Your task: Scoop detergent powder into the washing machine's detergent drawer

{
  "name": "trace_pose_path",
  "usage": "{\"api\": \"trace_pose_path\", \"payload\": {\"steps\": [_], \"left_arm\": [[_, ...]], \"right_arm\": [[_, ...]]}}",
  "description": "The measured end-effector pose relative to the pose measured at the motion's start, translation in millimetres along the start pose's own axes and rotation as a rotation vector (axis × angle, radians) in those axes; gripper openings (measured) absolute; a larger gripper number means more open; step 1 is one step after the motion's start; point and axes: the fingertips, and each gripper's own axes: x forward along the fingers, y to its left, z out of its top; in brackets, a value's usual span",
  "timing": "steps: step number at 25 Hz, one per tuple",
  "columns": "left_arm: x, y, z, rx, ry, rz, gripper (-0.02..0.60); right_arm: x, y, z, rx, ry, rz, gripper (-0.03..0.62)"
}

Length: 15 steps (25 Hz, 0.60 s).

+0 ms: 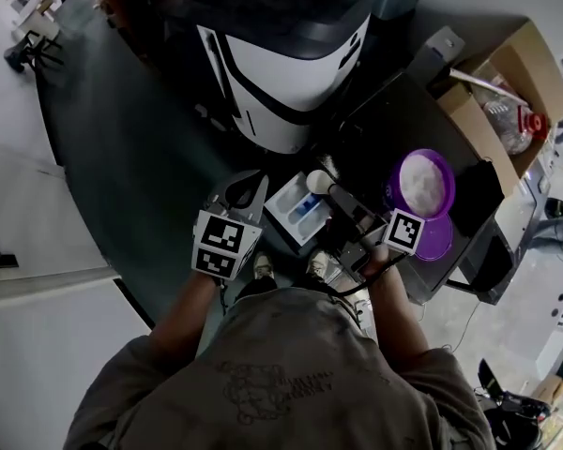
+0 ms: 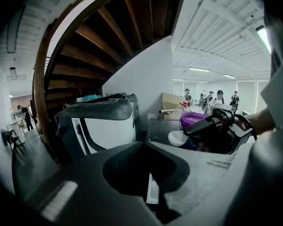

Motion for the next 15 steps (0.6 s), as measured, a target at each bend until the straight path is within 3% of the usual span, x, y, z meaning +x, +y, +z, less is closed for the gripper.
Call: {"api": "trace_pose_path", "payload": {"steps": [7, 15], "left_arm": [[-12, 17, -18, -0.013, 0.02, 0.053, 0.0], [-12, 24, -36, 0.004, 0.051, 0.082, 0.0]], "right_arm": [[19, -13, -16, -0.05, 0.078, -0.056, 0.037], [37, -35, -32, -0.18, 0.142, -0.136, 0.037]]}}
